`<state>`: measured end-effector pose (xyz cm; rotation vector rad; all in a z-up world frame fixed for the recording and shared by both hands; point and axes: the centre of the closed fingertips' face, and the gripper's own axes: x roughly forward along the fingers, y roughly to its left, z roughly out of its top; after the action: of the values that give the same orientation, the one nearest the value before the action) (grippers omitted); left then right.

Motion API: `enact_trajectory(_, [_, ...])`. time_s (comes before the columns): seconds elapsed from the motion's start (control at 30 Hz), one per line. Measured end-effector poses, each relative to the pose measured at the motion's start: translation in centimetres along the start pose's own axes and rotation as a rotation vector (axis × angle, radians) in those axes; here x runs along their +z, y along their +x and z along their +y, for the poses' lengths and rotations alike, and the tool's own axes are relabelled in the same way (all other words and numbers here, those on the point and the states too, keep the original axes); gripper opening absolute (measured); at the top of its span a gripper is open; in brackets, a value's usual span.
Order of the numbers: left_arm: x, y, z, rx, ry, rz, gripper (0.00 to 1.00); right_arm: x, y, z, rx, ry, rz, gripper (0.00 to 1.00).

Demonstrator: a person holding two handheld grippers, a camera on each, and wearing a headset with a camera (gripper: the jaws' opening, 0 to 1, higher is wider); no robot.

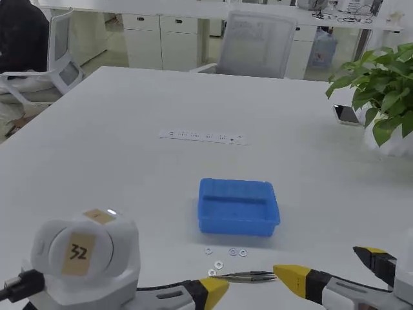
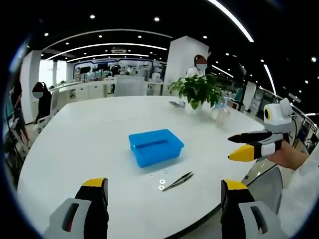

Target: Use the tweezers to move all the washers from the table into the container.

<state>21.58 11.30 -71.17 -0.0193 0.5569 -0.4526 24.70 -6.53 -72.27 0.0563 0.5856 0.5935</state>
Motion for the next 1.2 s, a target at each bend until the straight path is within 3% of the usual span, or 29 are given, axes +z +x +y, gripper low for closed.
enact_trajectory(0.23, [0.3,0.0,0.2,0.013,0.015,-0.009,0.96,0.1,0.2,0.1,0.001,-0.013,-0.002,0.95])
enact_trajectory(0.73, [-0.3,0.9,1.1,0.028,0.008,0.013,0.97,-0.5,0.8,0.0,0.001,-0.018,0.025,0.95])
enact_trajectory(0.87, [-0.3,1.3,1.2,0.026,0.005,0.015,0.96,-0.3,0.7,-0.1,-0.009,-0.025,0.005,0.93])
enact_trajectory(1.2, [-0.8,3.3,1.4,-0.013,0.051,0.043,0.78,-1.5,1.2,-0.7,-0.023,-0.007,0.042,0.90])
